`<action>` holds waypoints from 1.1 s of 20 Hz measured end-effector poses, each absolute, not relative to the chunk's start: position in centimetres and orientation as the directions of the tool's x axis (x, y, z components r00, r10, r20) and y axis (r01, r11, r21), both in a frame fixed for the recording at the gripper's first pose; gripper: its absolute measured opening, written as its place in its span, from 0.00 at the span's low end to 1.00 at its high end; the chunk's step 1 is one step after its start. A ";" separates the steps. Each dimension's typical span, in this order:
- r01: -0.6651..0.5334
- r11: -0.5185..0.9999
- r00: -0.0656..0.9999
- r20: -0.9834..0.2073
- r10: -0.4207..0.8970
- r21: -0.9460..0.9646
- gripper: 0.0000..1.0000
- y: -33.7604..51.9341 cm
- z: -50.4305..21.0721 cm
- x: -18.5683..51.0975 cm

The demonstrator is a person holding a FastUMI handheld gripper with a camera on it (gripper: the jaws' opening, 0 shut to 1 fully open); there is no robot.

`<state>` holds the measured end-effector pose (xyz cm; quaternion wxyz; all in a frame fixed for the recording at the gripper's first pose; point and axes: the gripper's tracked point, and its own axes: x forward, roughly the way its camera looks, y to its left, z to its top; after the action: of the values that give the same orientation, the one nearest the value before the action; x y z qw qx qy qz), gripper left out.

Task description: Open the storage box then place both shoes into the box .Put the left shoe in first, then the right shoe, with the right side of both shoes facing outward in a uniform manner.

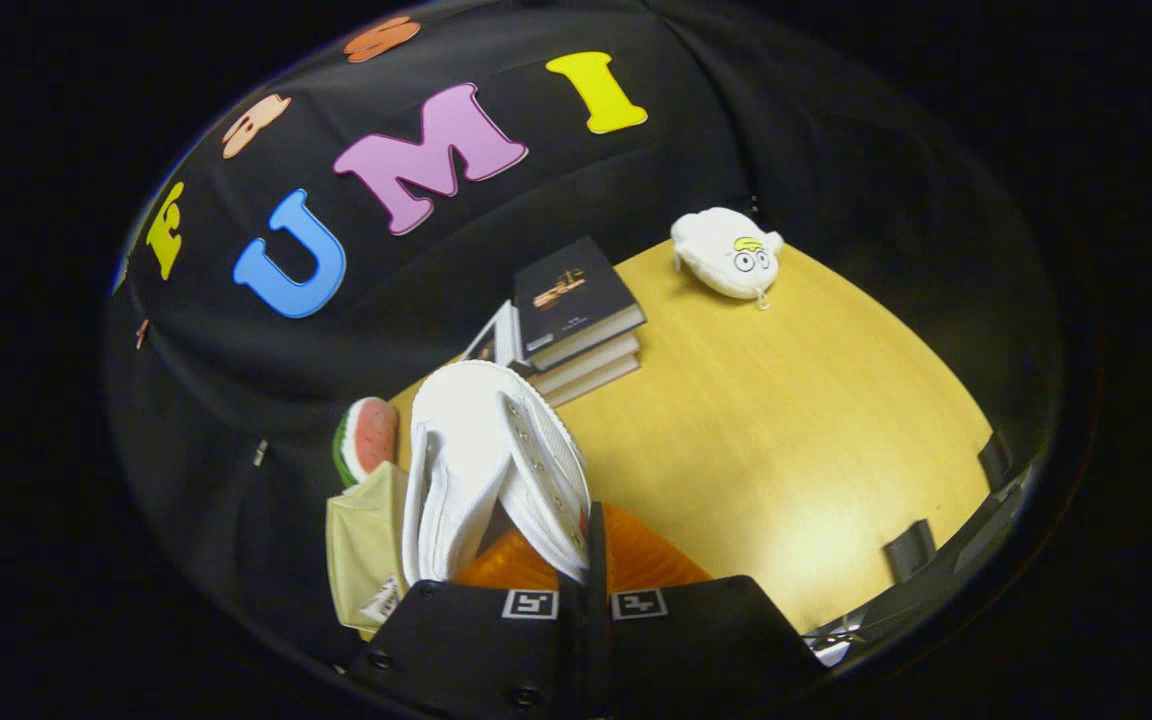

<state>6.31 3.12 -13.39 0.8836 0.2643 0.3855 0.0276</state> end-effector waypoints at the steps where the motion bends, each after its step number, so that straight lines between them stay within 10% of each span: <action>1: 0.136 0.847 0.693 -0.661 0.289 0.513 0.05 6.2 -12.8 6.2; 9: 0.069 0.863 0.547 -0.743 0.386 0.500 0.05 22.6 -15.5 3.8; 21: 0.160 0.938 0.484 -0.852 0.197 0.308 0.06 25.8 -21.2 4.5; 22: 0.150 0.926 0.489 -0.840 0.236 0.347 0.18 27.0 -20.8 4.6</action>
<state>4.59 27.03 -20.79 0.8414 0.1910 0.5048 0.0255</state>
